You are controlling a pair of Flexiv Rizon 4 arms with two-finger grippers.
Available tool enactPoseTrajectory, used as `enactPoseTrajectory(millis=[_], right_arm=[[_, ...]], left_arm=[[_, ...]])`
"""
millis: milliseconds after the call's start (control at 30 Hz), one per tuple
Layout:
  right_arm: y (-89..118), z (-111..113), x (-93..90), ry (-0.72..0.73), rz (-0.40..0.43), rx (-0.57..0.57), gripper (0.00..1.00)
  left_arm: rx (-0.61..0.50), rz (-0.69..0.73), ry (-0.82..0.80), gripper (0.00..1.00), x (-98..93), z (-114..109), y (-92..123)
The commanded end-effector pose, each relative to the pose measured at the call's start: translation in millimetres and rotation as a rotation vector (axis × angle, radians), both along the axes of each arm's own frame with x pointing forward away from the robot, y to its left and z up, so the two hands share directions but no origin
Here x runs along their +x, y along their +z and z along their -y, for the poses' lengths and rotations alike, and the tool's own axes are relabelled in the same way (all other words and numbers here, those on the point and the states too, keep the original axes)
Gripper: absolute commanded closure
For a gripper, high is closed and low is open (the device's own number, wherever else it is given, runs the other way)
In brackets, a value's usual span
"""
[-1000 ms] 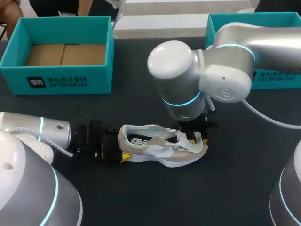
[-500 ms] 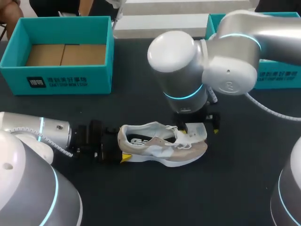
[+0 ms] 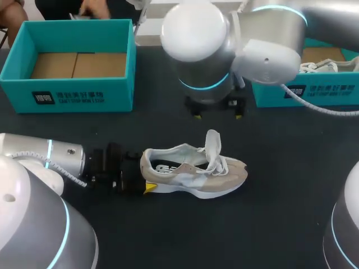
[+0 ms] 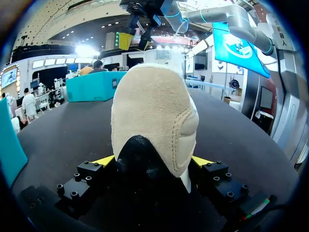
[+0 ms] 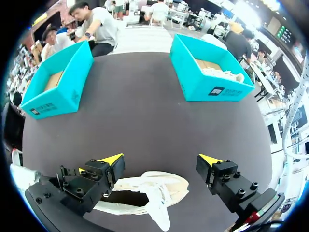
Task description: Take the shoe out of the shoebox, open the shoe tongue, remove and reinsert the insole, then place the shoe into the shoebox
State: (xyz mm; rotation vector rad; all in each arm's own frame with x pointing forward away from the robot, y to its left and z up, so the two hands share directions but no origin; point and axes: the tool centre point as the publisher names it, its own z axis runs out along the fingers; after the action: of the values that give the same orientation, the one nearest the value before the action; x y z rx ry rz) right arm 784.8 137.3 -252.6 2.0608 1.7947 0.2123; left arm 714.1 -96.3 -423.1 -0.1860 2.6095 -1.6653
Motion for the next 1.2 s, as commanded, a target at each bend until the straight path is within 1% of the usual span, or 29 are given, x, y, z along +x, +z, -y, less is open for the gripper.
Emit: enactPoseTrajectory(millis=[33,100,233,367,900,933,967,1000,1033,1067,1133,1200], right_arm=[[7,-22,8.3,0.392,-0.060,-0.027,0.00],[11,-31,9.1,0.483,-0.093,-0.031,0.00],[14,-34,4.4,0.523,-0.107,-0.027,0.00],[10,-37,-3.0,0.580,-0.135,-0.018,0.00],[10,-37,-3.0,0.580,-0.135,-0.018,0.00],[4,-43,-1.1,0.678,-0.120,-0.037,0.00],[-2,-53,0.7,0.797,-0.067,-0.051,0.00],[-5,-60,-0.1,0.871,-0.046,-0.061,0.00],[-7,-65,-1.6,0.896,-0.050,-0.073,0.00],[-10,-75,-1.6,1.031,-0.072,-0.094,0.00],[-13,-83,-5.6,1.092,-0.088,-0.101,0.00],[-15,-92,-11.2,1.204,-0.110,-0.118,0.00]], left_arm=[[0.003,-0.001,-0.001,1.00,-1.5,1,-3],[0.003,-0.001,-0.001,1.00,-1.5,1,-3],[0.003,-0.001,-0.001,1.00,-1.5,1,-3],[0.003,-0.001,-0.001,1.00,-1.5,1,-3],[0.003,-0.001,-0.001,1.00,-1.5,1,-3],[0.003,-0.001,-0.001,1.00,-1.5,1,-3],[0.003,-0.001,-0.001,1.00,-1.5,1,-3],[0.003,-0.001,-0.001,1.00,-1.5,1,-3],[0.003,-0.001,-0.001,1.00,-1.5,1,-3],[0.003,-0.001,-0.001,1.00,-1.5,1,-3],[0.003,-0.001,-0.001,1.00,-1.5,1,-3],[0.003,-0.001,-0.001,1.00,-1.5,1,-3]])
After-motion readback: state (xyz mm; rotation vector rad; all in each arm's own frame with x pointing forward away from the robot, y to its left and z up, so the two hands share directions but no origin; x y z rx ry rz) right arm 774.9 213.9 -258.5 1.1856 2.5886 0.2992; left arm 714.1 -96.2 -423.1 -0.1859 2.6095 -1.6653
